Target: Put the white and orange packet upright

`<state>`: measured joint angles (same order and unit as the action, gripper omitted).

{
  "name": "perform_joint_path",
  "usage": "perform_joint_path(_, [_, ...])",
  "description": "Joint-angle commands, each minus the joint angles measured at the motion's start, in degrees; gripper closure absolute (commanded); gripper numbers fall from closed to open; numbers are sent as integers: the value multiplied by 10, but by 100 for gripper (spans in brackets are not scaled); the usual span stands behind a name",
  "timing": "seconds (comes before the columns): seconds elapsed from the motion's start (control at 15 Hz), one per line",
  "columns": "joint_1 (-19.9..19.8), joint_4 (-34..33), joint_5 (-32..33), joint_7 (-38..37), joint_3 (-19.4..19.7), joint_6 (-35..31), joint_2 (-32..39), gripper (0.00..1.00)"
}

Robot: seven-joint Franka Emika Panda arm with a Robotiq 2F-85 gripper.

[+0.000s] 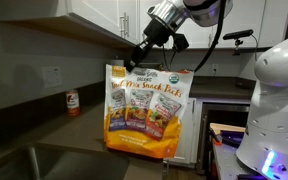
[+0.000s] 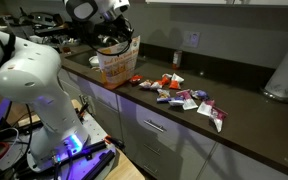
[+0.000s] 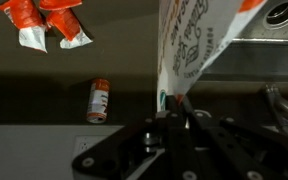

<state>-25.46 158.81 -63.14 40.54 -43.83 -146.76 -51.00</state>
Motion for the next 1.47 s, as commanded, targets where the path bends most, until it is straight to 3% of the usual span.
perform_joint_path(0.0, [-4,0,-21,33,-2,-12,-15,94])
perform_joint_path(0.47, [1,1,-43,66,-10,-34,-13,94])
perform_joint_path(0.53, [1,1,-40,64,-8,-26,-13,70])
perform_joint_path(0.73, [1,0,-14,38,15,40,-12,56])
perform_joint_path(0.93, [-5,1,35,-10,46,148,-32,38])
perform_joint_path(1.07, [-15,-5,75,-32,72,202,-34,24])
perform_joint_path(1.13, [62,0,160,-85,142,157,9,17])
perform_joint_path(1.2, [68,-2,198,-105,162,164,7,11])
perform_joint_path(1.4, [140,-4,334,-194,257,165,15,0])
